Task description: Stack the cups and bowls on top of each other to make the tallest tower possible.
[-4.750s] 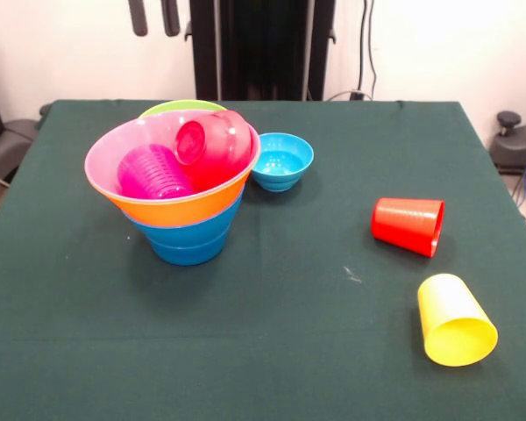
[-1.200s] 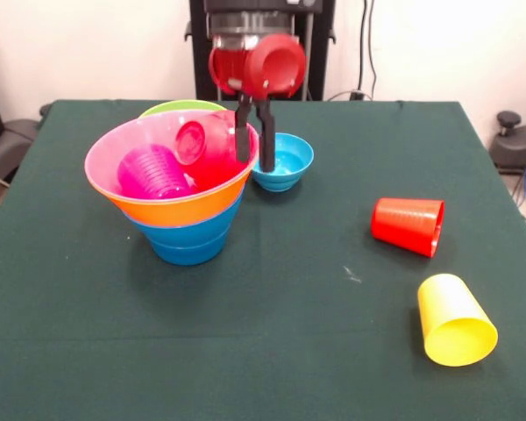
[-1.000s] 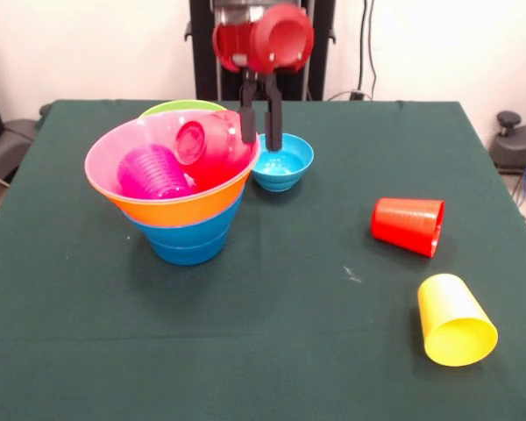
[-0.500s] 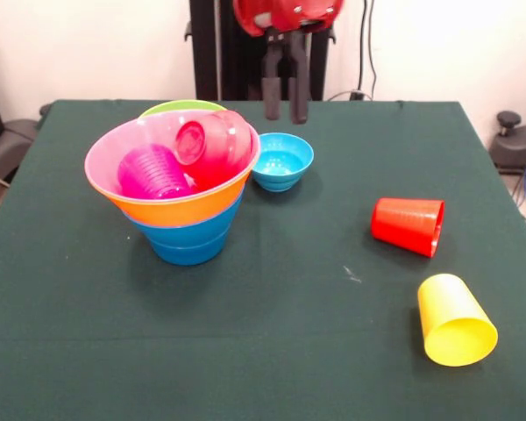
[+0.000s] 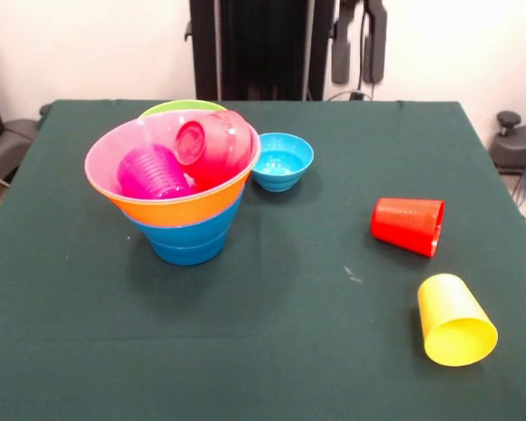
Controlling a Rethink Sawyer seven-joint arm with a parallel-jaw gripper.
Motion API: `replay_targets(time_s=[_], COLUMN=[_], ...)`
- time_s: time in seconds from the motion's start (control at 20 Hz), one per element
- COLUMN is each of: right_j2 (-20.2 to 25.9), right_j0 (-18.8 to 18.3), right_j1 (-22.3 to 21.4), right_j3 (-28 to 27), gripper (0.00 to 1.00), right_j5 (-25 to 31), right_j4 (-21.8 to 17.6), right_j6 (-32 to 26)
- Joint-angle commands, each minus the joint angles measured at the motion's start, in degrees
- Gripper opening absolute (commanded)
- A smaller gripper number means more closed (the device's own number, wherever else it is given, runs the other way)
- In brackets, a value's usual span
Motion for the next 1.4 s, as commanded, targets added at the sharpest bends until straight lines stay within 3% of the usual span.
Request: replay_targets(time_s=[0.05, 0.25, 0.4, 0.55, 0.9, 1.05, 1.2, 1.4], right_j2=[-7.33, -6.58, -14.27, -18.94, -26.91, -28.15, -26.36, -25.25], right_j0=[-3.2, -8.95, -6.27, -4.05, 4.83, 6.46, 5.8, 6.52], right_j1=[-6.72, -7.57, -4.77, -3.57, -5.54, -5.02, -4.5, -3.54], right_j3=[4.36, 8.89, 5.29, 5.29, 8.71, 9.94, 12.34, 13.73], gripper=[1.0, 1.0, 1.0, 1.0, 1.0, 1.0, 1.0, 1.0], right_j5=[17.8, 15.61, 17.98, 17.64, 24.7, 19.83, 13.7, 9.67], right_j4=[-5.75, -8.89, -17.1, -20.43, -18.35, -17.18, -14.95, -13.31], right_j6=[3.79, -3.97, -1.53, 2.61, 15.12, 15.45, 14.71, 15.81])
